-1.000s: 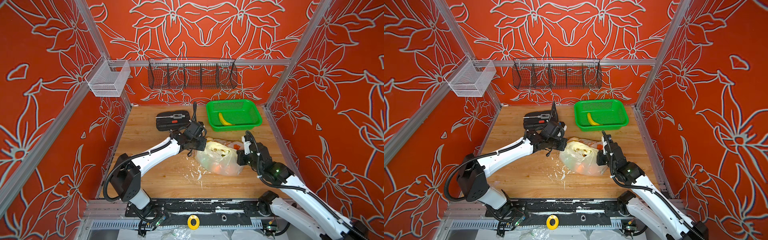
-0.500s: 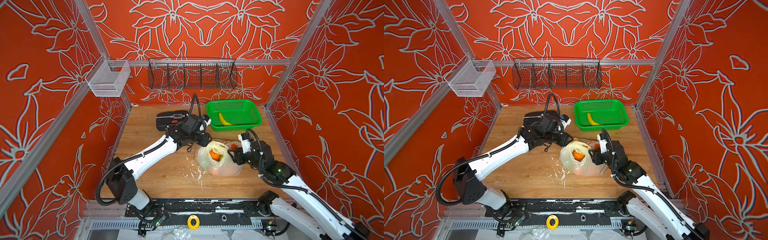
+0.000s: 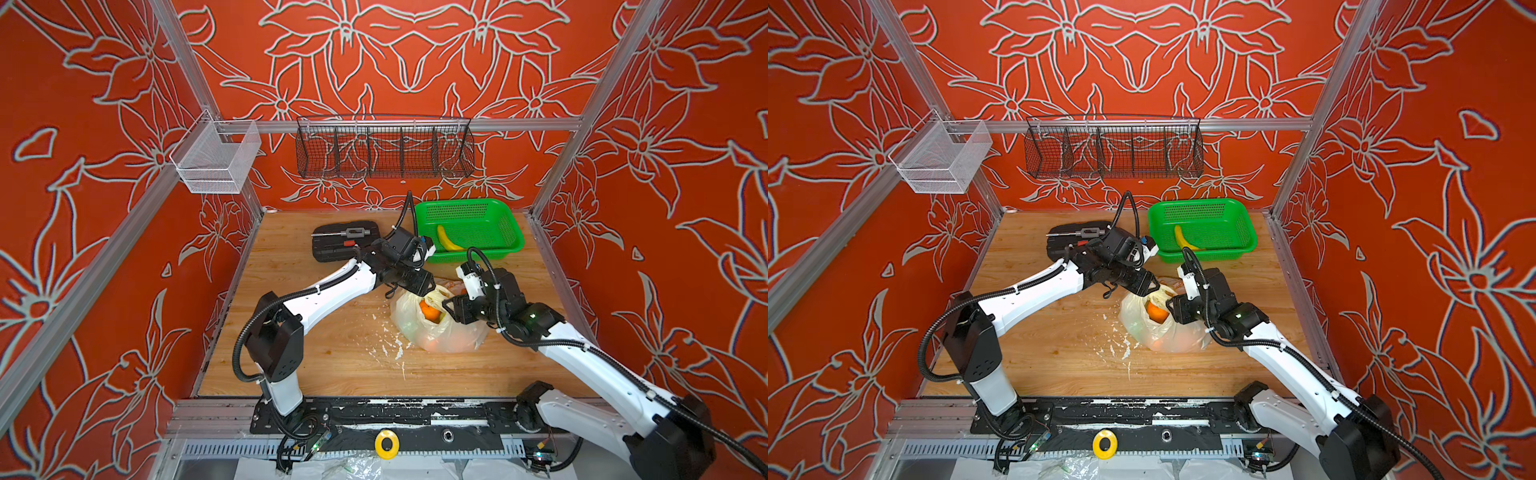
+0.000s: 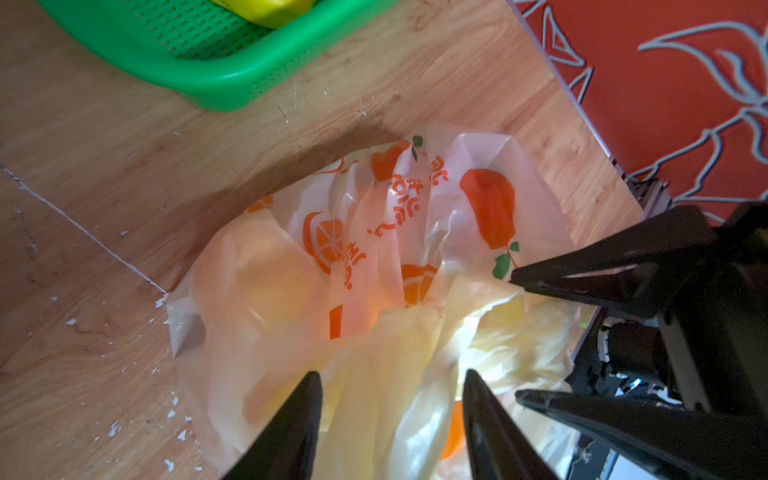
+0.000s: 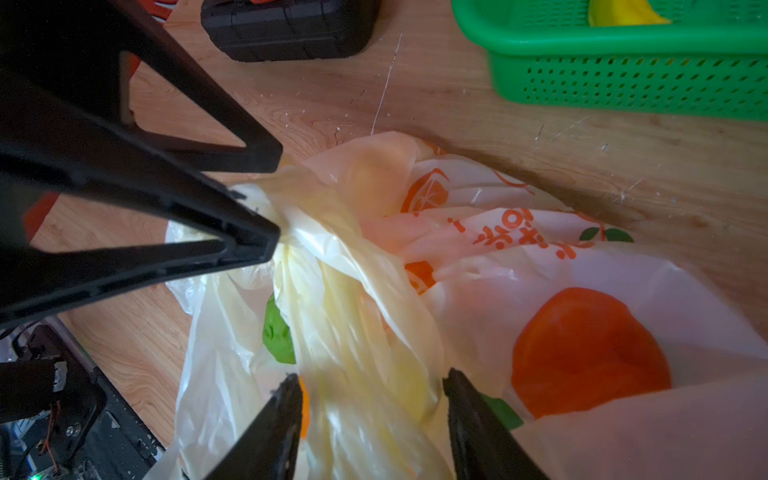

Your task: Untie the knot of the plastic bag and take out the fruit

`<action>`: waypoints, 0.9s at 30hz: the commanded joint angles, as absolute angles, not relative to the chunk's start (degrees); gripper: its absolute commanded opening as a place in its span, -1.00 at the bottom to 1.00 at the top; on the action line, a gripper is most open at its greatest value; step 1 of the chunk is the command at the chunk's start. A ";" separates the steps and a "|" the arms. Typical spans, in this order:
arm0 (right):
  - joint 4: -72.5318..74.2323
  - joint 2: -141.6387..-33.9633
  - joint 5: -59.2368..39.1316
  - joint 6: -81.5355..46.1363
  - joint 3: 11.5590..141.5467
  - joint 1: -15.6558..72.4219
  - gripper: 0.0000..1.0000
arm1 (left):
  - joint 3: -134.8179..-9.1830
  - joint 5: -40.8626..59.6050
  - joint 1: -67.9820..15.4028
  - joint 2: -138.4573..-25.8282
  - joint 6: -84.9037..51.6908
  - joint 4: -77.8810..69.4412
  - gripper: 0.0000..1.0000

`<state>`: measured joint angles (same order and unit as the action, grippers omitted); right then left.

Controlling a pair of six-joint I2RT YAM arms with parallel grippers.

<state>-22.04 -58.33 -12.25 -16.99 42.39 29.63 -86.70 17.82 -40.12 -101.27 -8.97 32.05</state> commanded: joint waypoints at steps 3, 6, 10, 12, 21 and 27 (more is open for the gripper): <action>-22.77 -58.97 -12.84 -16.66 43.10 29.75 -0.07 | -87.70 19.28 -40.38 -103.08 -7.91 33.95 -0.24; -22.57 -58.78 -13.16 -16.61 42.76 29.74 -0.26 | -87.34 18.68 -40.30 -102.72 -8.64 33.15 -0.58; -22.91 -58.11 -13.41 -16.98 42.79 29.75 -0.68 | -87.09 17.16 -40.25 -101.68 -9.95 31.50 -0.88; -22.79 -56.83 -12.92 -18.81 42.98 29.79 -0.76 | -87.46 14.87 -40.25 -101.19 -10.53 30.81 -0.99; -14.07 -47.35 -16.96 -27.52 40.72 29.78 -1.00 | -92.98 8.88 -37.14 -100.27 -14.78 27.12 -1.00; -7.36 -42.99 -27.18 -28.46 35.39 31.37 -1.00 | -96.65 8.69 -33.81 -101.37 -16.50 26.47 -1.00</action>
